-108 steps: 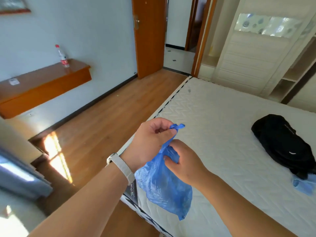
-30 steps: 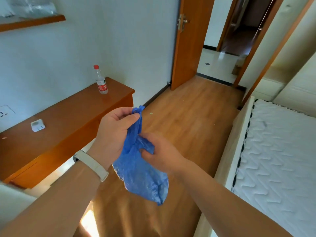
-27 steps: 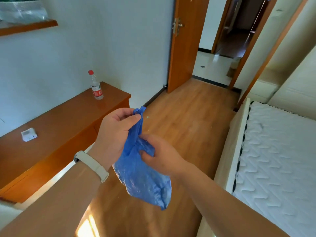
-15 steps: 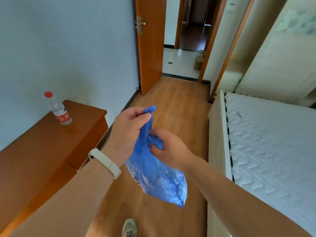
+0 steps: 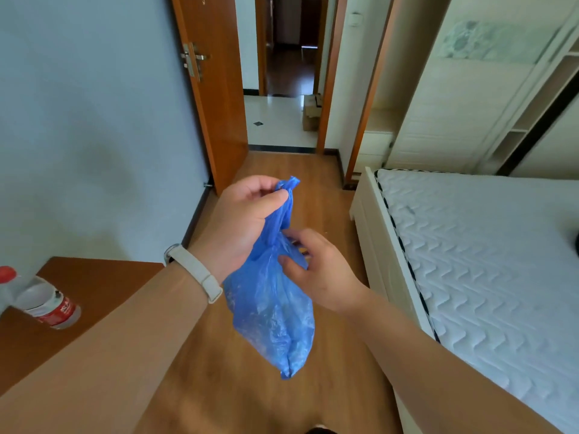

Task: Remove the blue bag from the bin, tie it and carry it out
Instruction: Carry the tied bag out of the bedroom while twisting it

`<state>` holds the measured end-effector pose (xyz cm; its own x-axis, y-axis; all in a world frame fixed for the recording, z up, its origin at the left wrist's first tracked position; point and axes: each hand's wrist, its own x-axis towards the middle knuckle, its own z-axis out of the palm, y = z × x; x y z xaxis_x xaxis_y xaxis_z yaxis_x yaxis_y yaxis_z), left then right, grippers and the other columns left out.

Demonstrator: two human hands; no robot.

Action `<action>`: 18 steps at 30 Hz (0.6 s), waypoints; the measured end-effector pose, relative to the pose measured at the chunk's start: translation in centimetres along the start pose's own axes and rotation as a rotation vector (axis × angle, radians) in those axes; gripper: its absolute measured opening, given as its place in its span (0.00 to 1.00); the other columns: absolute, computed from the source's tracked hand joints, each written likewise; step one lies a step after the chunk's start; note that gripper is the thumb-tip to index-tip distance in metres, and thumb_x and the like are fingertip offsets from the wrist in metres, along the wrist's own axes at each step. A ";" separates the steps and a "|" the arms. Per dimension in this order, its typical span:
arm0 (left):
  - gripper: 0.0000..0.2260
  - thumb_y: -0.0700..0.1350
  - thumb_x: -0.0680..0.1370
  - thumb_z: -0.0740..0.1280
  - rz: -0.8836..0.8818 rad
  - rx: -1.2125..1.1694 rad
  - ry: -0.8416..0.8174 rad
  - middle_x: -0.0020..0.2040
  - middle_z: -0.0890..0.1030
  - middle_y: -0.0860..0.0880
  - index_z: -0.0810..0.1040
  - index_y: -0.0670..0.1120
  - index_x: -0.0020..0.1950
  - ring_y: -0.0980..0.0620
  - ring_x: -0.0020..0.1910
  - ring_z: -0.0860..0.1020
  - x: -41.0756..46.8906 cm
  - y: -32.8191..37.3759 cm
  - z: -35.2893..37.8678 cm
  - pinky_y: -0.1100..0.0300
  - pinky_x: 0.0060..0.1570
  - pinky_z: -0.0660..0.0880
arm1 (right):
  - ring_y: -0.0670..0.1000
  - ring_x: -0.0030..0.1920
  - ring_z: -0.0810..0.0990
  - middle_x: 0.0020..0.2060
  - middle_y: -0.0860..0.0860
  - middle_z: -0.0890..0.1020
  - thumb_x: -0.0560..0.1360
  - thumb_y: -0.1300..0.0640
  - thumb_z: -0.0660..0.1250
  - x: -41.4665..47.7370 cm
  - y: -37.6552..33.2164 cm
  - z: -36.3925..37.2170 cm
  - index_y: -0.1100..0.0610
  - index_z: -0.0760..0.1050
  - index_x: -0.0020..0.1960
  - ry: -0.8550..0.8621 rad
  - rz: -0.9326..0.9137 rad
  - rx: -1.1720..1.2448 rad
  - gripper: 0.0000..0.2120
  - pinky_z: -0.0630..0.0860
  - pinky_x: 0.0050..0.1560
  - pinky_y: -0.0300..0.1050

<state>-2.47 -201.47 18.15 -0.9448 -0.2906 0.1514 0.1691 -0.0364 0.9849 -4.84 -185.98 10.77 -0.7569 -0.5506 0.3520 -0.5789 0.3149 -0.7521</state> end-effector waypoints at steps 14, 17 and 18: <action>0.04 0.44 0.70 0.70 -0.125 0.042 0.005 0.40 0.82 0.47 0.83 0.47 0.44 0.48 0.43 0.79 17.9 -6.0 4.3 0.47 0.53 0.76 | 0.42 0.53 0.75 0.53 0.44 0.78 0.75 0.54 0.69 13.8 12.3 -3.1 0.53 0.74 0.63 -0.048 0.119 0.035 0.18 0.69 0.54 0.32; 0.05 0.44 0.70 0.70 -0.129 0.057 -0.008 0.42 0.82 0.46 0.83 0.47 0.45 0.48 0.44 0.80 22.2 -6.6 6.4 0.45 0.54 0.76 | 0.42 0.52 0.75 0.53 0.45 0.79 0.74 0.52 0.68 17.3 14.9 -5.5 0.51 0.73 0.63 -0.061 0.117 0.012 0.18 0.69 0.52 0.33; 0.05 0.45 0.70 0.70 -0.122 0.061 -0.004 0.41 0.83 0.46 0.83 0.48 0.44 0.48 0.44 0.80 23.7 -6.8 7.0 0.46 0.53 0.76 | 0.42 0.52 0.75 0.53 0.45 0.79 0.74 0.51 0.68 18.4 15.9 -6.1 0.50 0.73 0.63 -0.061 0.118 0.019 0.18 0.70 0.53 0.34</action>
<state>-27.95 -201.44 15.57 -0.9586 -0.2833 0.0299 0.0351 -0.0133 0.9993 -29.76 -186.40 8.68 -0.7994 -0.5568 0.2259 -0.4804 0.3665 -0.7968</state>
